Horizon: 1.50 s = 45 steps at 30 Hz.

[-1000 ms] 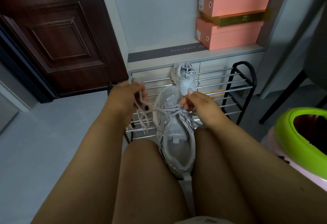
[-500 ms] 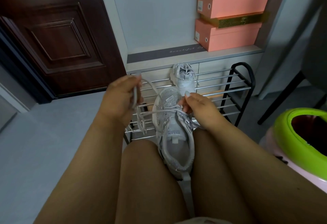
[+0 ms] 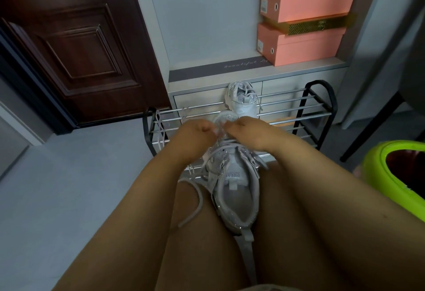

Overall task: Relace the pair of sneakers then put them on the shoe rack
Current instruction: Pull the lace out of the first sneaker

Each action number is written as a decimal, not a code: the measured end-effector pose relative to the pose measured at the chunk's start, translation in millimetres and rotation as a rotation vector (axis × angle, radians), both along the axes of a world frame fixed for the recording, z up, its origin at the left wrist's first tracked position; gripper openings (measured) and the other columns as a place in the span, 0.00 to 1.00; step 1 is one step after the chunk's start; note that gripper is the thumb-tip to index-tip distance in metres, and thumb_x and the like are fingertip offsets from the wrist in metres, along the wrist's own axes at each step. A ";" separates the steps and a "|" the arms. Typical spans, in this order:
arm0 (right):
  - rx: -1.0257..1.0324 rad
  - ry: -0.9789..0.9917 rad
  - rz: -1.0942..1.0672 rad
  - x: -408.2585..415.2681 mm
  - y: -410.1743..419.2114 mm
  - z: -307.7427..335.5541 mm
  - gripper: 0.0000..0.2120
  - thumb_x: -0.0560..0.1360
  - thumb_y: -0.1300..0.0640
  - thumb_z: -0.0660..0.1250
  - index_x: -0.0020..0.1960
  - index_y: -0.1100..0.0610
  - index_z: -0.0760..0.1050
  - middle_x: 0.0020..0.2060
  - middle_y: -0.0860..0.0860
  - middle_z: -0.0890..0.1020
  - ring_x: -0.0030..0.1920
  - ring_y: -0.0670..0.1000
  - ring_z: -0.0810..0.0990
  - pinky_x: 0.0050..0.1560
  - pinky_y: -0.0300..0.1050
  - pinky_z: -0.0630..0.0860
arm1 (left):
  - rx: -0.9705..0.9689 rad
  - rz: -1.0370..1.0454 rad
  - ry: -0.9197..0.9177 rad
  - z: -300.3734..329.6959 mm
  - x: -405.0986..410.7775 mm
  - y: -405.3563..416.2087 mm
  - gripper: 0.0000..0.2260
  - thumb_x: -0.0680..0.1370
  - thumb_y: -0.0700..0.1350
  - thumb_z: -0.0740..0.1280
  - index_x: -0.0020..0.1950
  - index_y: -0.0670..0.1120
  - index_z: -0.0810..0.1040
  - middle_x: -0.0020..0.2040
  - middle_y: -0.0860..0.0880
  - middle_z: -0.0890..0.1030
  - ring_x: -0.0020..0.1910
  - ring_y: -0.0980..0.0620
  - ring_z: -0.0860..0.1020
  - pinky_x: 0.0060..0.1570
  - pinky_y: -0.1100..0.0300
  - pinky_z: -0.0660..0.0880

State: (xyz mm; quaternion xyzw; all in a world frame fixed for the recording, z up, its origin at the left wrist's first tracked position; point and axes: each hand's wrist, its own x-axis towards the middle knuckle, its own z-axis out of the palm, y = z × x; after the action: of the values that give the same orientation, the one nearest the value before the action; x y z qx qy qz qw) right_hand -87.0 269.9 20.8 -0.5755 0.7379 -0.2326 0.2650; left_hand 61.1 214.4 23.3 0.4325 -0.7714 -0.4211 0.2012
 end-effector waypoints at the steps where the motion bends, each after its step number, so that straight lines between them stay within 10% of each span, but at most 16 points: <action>1: 0.039 -0.087 -0.016 -0.2 -1.4 3.5 0.25 0.78 0.36 0.49 0.40 0.51 0.76 0.37 0.48 0.76 0.42 0.50 0.74 0.42 0.41 0.68 | -0.047 -0.055 -0.030 -2.6 -1.2 -0.2 0.05 0.77 0.41 0.66 0.44 0.43 0.81 0.40 0.45 0.81 0.38 0.52 0.76 0.42 0.59 0.73; 3: 0.063 -0.253 -0.066 -3.2 -5.5 8.3 0.27 0.76 0.33 0.49 0.51 0.53 0.77 0.42 0.49 0.78 0.44 0.50 0.73 0.46 0.43 0.70 | -0.093 -0.126 -0.065 -2.0 -2.7 -2.3 0.06 0.77 0.43 0.66 0.43 0.47 0.81 0.39 0.45 0.81 0.36 0.53 0.75 0.39 0.62 0.73; 8: -0.084 -0.684 -0.114 -15.6 -18.7 18.0 0.22 0.76 0.39 0.59 0.32 0.53 0.72 0.24 0.48 0.73 0.25 0.46 0.63 0.27 0.40 0.59 | -0.162 -0.258 -0.102 6.5 -5.9 -7.4 0.10 0.77 0.45 0.68 0.42 0.38 0.78 0.32 0.48 0.72 0.30 0.54 0.68 0.32 0.65 0.68; 19: -0.224 -0.607 0.020 -29.3 -2.4 3.9 0.06 0.75 0.69 0.63 0.41 0.64 0.77 0.26 0.52 0.76 0.23 0.43 0.72 0.25 0.35 0.66 | 0.054 -0.081 0.215 18.8 -12.7 -32.0 0.06 0.76 0.42 0.69 0.47 0.39 0.82 0.32 0.44 0.75 0.29 0.53 0.70 0.33 0.60 0.70; 32: -0.377 -0.835 -0.038 -24.1 -10.7 6.9 0.02 0.77 0.62 0.65 0.46 0.59 0.76 0.31 0.55 0.76 0.25 0.46 0.68 0.23 0.37 0.63 | 0.146 -0.072 0.343 12.0 -24.0 -19.8 0.09 0.79 0.41 0.64 0.41 0.40 0.81 0.24 0.49 0.71 0.20 0.57 0.64 0.24 0.67 0.63; 39: -0.257 -0.424 0.122 -6.8 -16.4 11.5 0.12 0.75 0.51 0.67 0.49 0.61 0.79 0.35 0.60 0.81 0.33 0.63 0.77 0.36 0.52 0.77 | 0.252 0.071 0.728 97.4 -45.6 -42.6 0.11 0.80 0.41 0.62 0.41 0.42 0.78 0.28 0.50 0.69 0.21 0.57 0.63 0.19 0.67 0.57; 45: -0.258 -0.778 -0.076 -14.5 -27.3 17.1 0.13 0.79 0.59 0.61 0.37 0.59 0.77 0.21 0.52 0.71 0.19 0.47 0.65 0.19 0.35 0.60 | 0.245 0.067 0.435 63.8 -43.4 -40.2 0.12 0.81 0.48 0.61 0.46 0.43 0.80 0.31 0.50 0.70 0.23 0.57 0.64 0.21 0.67 0.60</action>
State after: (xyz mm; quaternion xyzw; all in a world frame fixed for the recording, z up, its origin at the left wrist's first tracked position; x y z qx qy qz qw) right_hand -101.5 242.6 37.8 -0.4456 0.5681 -0.5329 0.4412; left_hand 17.7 174.2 87.1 0.3780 -0.6386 -0.5878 0.3223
